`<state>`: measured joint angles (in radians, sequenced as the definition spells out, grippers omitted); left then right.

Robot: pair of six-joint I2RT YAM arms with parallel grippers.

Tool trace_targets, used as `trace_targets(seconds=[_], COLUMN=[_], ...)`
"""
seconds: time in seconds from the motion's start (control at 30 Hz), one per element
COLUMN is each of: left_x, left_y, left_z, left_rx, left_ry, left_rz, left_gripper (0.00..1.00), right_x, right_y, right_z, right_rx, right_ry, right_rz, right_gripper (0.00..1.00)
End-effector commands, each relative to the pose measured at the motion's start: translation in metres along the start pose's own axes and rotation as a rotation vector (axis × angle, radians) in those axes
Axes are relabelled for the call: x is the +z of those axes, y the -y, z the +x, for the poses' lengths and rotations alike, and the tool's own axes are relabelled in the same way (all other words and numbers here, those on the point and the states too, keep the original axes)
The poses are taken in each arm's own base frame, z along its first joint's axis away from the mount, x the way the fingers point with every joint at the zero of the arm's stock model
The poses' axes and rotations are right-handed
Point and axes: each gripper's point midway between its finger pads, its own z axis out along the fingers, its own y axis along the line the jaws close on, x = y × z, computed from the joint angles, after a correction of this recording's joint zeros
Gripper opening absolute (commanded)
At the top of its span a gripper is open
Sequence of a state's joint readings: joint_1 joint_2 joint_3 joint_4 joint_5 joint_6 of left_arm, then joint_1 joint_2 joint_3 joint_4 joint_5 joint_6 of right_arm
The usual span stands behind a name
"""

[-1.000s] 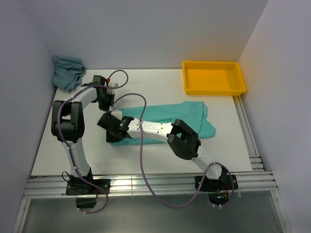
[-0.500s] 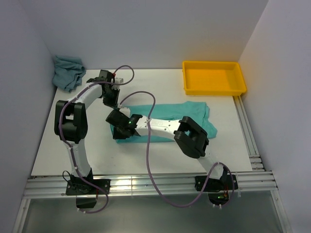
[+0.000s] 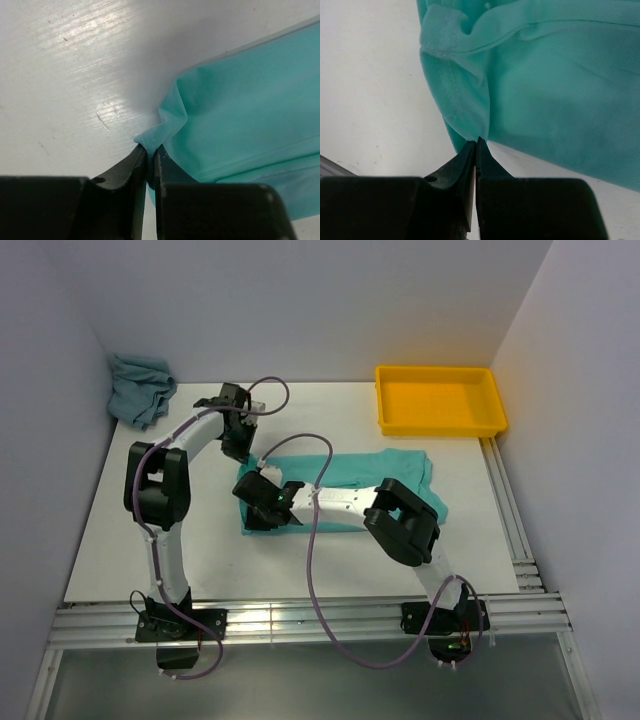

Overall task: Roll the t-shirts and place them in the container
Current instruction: Roll the tshirt

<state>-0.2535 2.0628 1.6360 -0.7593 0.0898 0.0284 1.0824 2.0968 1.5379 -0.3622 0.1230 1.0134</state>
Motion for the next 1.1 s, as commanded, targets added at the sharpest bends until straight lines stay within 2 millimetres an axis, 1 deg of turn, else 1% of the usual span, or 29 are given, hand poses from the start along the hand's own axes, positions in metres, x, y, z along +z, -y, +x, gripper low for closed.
trace_targets(seconds=[0.0, 0.07, 0.1, 0.2, 0.3, 0.43, 0.5, 0.53, 0.6, 0.73, 0.8, 0.97, 1.03, 1.07], left_x=[-0.004, -0.002, -0.002, 0.001, 0.002, -0.001, -0.002, -0.004, -0.006, -0.017, -0.024, -0.037, -0.038, -0.038], left_y=[-0.001, 0.002, 0.002, 0.005, 0.009, 0.016, 0.017, 0.018, 0.02, 0.024, 0.029, 0.034, 0.035, 0.035], left_z=[-0.017, -0.017, -0.019, -0.02, -0.023, -0.025, -0.027, -0.027, -0.029, -0.036, -0.041, -0.05, -0.051, -0.053], left_rx=[0.0, 0.005, 0.007, 0.015, 0.021, 0.032, 0.038, 0.042, 0.05, 0.067, 0.077, 0.092, 0.097, 0.102], left_ry=[0.033, 0.028, 0.031, 0.027, 0.035, 0.044, 0.05, 0.053, 0.059, 0.085, 0.101, 0.119, 0.115, 0.12], left_rz=[-0.042, -0.043, -0.046, -0.048, -0.044, -0.024, -0.014, -0.012, -0.001, 0.028, 0.048, 0.074, 0.082, 0.083], left_gripper=[0.16, 0.17, 0.18, 0.2, 0.24, 0.4, 0.44, 0.49, 0.51, 0.6, 0.61, 0.65, 0.66, 0.67], right_x=[-0.025, -0.025, -0.023, -0.022, -0.018, -0.014, -0.011, -0.011, -0.009, -0.006, -0.004, -0.005, -0.006, -0.005], right_y=[-0.014, -0.013, -0.008, -0.006, -0.001, 0.002, 0.006, 0.005, 0.009, 0.012, 0.015, 0.016, 0.018, 0.023], right_z=[-0.024, -0.025, -0.022, -0.023, -0.02, -0.021, -0.018, -0.019, -0.019, -0.017, -0.014, -0.018, -0.019, -0.016], right_rx=[0.056, 0.069, 0.072, 0.09, 0.106, 0.126, 0.132, 0.14, 0.149, 0.175, 0.184, 0.222, 0.242, 0.248], right_ry=[0.067, 0.072, 0.067, 0.069, 0.06, 0.061, 0.051, 0.054, 0.053, 0.053, 0.047, 0.056, 0.061, 0.058], right_rz=[-0.074, -0.083, -0.076, -0.086, -0.088, -0.094, -0.092, -0.099, -0.094, -0.103, -0.104, -0.129, -0.14, -0.133], right_gripper=[0.04, 0.04, 0.04, 0.04, 0.04, 0.03, 0.03, 0.03, 0.02, 0.02, 0.02, 0.01, 0.01, 0.01])
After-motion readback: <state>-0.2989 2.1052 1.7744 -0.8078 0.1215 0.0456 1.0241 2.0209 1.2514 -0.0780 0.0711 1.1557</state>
